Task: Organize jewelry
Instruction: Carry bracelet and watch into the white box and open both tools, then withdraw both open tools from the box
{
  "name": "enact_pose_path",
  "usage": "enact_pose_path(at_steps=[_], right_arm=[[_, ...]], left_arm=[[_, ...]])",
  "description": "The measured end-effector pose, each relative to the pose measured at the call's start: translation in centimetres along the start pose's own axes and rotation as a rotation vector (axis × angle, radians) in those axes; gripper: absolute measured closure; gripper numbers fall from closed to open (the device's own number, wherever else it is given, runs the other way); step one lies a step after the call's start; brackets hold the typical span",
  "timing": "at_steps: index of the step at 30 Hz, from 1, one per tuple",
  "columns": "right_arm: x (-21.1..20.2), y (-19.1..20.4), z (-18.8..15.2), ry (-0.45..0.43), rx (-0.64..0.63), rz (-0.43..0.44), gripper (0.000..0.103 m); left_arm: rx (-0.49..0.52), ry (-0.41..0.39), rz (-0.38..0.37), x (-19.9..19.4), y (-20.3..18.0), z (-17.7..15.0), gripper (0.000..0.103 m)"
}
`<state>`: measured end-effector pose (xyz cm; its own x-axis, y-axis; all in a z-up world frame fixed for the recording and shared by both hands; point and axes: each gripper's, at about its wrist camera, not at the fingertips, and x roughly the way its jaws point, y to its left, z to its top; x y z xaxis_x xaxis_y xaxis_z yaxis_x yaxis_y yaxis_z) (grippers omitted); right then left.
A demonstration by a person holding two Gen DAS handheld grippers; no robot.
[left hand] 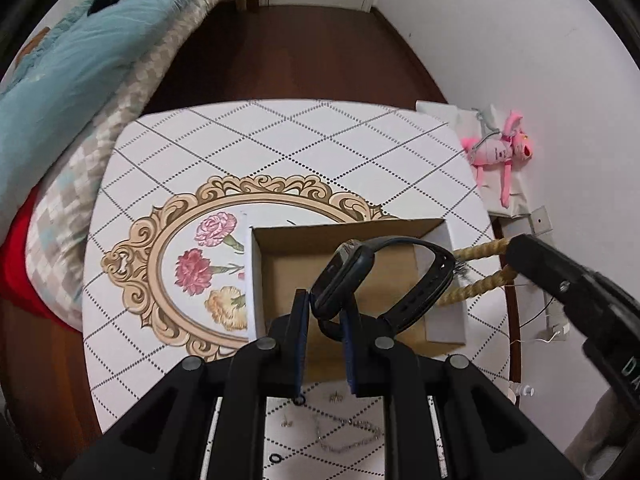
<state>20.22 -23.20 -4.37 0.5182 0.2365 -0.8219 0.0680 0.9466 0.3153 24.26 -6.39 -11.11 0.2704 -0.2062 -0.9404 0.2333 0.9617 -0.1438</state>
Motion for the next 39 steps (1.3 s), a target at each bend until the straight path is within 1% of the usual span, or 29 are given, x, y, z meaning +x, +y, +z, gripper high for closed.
enact_pose_path(at_steps=[1,3,4,5,7,9,10,11,12,13,14,15,16,18,19,20,21,23,28,34,37,39], right_arm=[[0.7,-0.2,0.2,0.014,0.003,0.005,0.094],[2.3,-0.4,0.5,0.047,0.009,0.018,0.094],[3.1,-0.5,0.7,0.063,0.008,0.017,0.094],[3.9,-0.6,0.8,0.086,0.003,0.022,0.094],[5.3,-0.8,0.7,0.137,0.005,0.035,0.093],[6.2,-1.2,0.6,0.176,0.009,0.038,0.093],[6.4,-1.5,0.4,0.187,0.009,0.039,0.091],[6.4,-1.6,0.3,0.192,0.007,0.032,0.088],[6.3,-1.8,0.1,0.193,0.003,0.019,0.074],[6.3,-1.9,-0.1,0.193,-0.007,-0.002,0.050],[6.3,-2.0,-0.4,0.196,-0.025,-0.040,0.036],[6.1,-2.0,-0.6,0.192,-0.045,-0.082,0.014],[6.0,-2.0,-1.0,0.184,-0.066,-0.124,0.009],[6.1,-2.2,-2.0,0.181,-0.104,-0.228,0.009],[6.3,-2.3,-2.4,0.182,-0.107,-0.256,0.009],[6.3,-2.5,-2.8,0.180,-0.112,-0.278,0.007],[6.5,-2.6,-3.3,0.179,-0.121,-0.313,0.003],[6.9,-2.7,-4.2,0.178,-0.138,-0.358,0.001],[7.2,-3.3,-5.6,0.186,-0.114,-0.365,0.001],[6.4,-2.8,-6.5,0.167,-0.104,-0.371,0.001],[5.1,-2.3,-6.5,0.137,-0.100,-0.369,0.001],[3.7,-2.1,-6.6,0.103,-0.096,-0.378,0.001]], left_arm=[[-0.004,0.015,0.004,0.5,0.0,0.4,0.088],[-0.001,0.036,0.003,1.2,0.1,0.9,0.082],[-0.006,0.044,0.005,1.5,0.2,1.2,0.073],[-0.021,0.055,0.005,1.7,0.5,1.4,0.058],[-0.053,0.051,0.007,1.8,1.0,1.6,0.039],[-0.057,0.032,0.017,1.4,1.3,1.5,0.030],[-0.056,0.031,0.029,1.4,1.4,1.6,0.015],[-0.057,0.026,0.051,1.3,1.6,1.5,0.004],[-0.056,0.013,0.070,1.2,1.8,1.3,0.001],[-0.055,-0.001,0.087,1.0,2.0,1.1,0.000],[-0.058,-0.015,0.108,0.9,2.3,0.8,0.000],[-0.066,-0.027,0.117,0.9,2.7,0.4,0.000],[-0.074,-0.038,0.115,1.0,2.9,0.1,0.000],[-0.088,-0.077,0.119,1.0,3.5,-0.7,0.000],[-0.083,-0.096,0.138,1.0,3.6,-1.1,0.000],[-0.077,-0.099,0.164,1.2,3.7,-1.5,0.000],[-0.073,-0.101,0.181,1.3,3.8,-1.9,0.000],[-0.057,-0.103,0.204,1.7,3.7,-2.5,0.000],[-0.048,-0.106,0.235,1.9,3.5,-3.7,0.000],[-0.053,-0.127,0.224,0.7,3.0,-4.4,0.000],[-0.049,-0.147,0.229,-0.4,2.6,-4.9,0.000],[-0.049,-0.160,0.228,-1.2,2.3,-5.3,0.000]])
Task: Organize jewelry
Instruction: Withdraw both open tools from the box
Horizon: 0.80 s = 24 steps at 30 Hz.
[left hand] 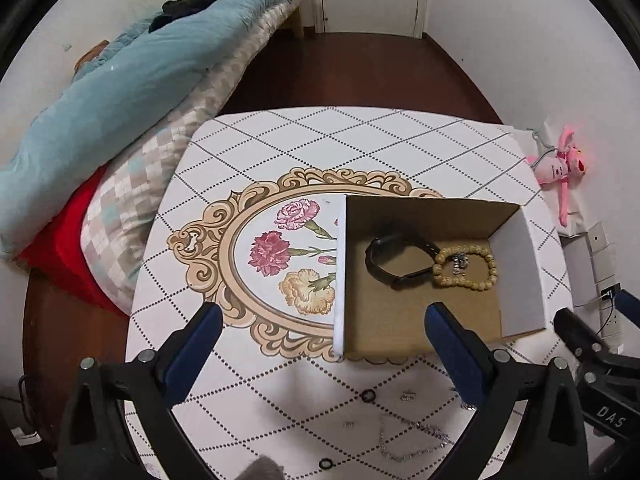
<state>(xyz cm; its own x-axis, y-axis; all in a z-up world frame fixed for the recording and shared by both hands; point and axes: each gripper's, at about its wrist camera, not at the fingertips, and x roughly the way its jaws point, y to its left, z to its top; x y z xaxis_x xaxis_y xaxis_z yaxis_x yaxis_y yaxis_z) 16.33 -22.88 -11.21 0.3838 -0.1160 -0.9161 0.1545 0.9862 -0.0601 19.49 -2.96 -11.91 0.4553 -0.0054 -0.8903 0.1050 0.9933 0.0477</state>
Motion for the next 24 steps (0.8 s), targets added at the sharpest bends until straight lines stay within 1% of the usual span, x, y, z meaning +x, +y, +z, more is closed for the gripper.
enact_pose_path(at_steps=[6,9,16,22,24], right_arm=[[-4.5,-1.0,-0.8,-0.093,0.020,-0.016,0.001],[-6.7,-1.3,-1.3,-0.135,0.027,-0.021,0.001],[-11.2,-1.8,-3.0,-0.213,0.045,-0.023,0.001],[-14.1,-2.1,-3.9,-0.255,0.061,-0.002,0.001],[-14.6,-2.1,-4.1,-0.260,0.065,0.008,0.001]], left_arm=[[0.006,-0.072,0.001,-3.8,-0.3,-0.9,0.000],[0.003,-0.104,-0.011,-5.7,-0.3,-1.3,0.000],[0.000,-0.160,-0.017,-9.4,-0.3,-2.3,0.000],[-0.008,-0.169,-0.009,-11.2,-0.2,-3.2,0.000],[-0.008,-0.166,0.019,-11.3,-0.4,-3.6,0.000]])
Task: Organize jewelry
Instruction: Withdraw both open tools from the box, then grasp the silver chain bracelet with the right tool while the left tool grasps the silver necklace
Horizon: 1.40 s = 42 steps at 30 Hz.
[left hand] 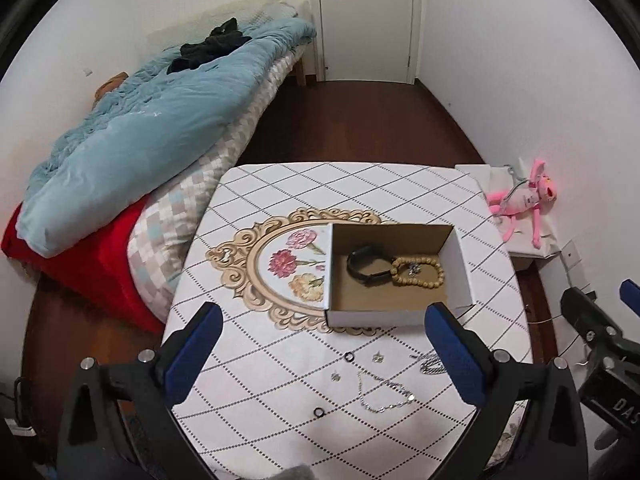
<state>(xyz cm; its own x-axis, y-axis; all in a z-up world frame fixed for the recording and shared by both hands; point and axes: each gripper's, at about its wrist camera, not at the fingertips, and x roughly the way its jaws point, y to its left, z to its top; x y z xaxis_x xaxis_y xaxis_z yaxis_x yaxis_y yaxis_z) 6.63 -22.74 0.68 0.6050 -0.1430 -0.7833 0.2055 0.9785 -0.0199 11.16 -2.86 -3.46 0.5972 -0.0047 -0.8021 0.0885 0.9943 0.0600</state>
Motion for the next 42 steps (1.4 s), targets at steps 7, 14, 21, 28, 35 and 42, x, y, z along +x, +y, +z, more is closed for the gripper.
enact_pose_path(at_steps=[7,14,21,28,35,42], right_arm=[[0.8,-0.4,-1.7,0.055,0.036,0.039,0.001],[7.4,-1.6,-5.8,0.232,0.074,0.052,0.001],[15.7,-3.4,-10.2,0.398,0.108,0.035,0.024],[18.8,-2.9,-11.2,0.396,0.090,0.028,0.031],[18.5,-0.8,-10.7,0.350,0.013,0.006,0.076],[17.6,-1.1,-11.2,0.355,0.026,0.037,0.099]], left_arm=[[-0.018,0.032,0.037,1.5,0.3,-1.7,0.000],[-0.036,0.136,0.063,6.6,1.5,-4.8,0.000],[-0.022,0.305,0.082,12.3,2.1,-8.8,0.001],[-0.052,0.398,-0.036,13.8,1.5,-11.0,0.001],[-0.032,0.408,-0.106,13.5,0.1,-11.9,0.001],[0.004,0.423,-0.145,12.8,-2.3,-12.6,0.017]])
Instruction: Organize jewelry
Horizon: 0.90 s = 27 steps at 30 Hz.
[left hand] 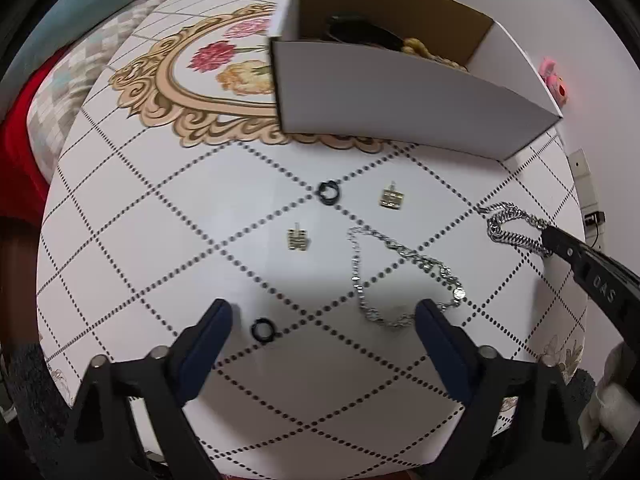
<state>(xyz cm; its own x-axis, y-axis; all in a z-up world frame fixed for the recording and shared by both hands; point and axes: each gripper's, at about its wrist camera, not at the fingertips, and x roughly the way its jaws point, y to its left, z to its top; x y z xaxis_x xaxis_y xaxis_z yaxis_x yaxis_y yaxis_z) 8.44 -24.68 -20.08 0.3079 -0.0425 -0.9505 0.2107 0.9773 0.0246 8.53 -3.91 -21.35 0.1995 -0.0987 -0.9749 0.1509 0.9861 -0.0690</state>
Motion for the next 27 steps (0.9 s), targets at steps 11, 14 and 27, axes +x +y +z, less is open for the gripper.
enact_pose_path(at_steps=[11,14,27], right_arm=[[-0.6,-1.4,-2.2,-0.008,0.035,-0.002,0.099],[-0.9,-1.5,-2.1,-0.016,0.047,0.011,0.099],[-5.0,-1.5,-1.1,-0.118,0.059,0.079,0.099]], left_arm=[[0.098,-0.023,0.019,-1.2,-3.5,-0.7,0.103],[0.087,-0.028,-0.001,-1.5,-3.1,-0.7,0.103],[0.076,-0.125,-0.054,-6.8,0.8,1.3,0.103]])
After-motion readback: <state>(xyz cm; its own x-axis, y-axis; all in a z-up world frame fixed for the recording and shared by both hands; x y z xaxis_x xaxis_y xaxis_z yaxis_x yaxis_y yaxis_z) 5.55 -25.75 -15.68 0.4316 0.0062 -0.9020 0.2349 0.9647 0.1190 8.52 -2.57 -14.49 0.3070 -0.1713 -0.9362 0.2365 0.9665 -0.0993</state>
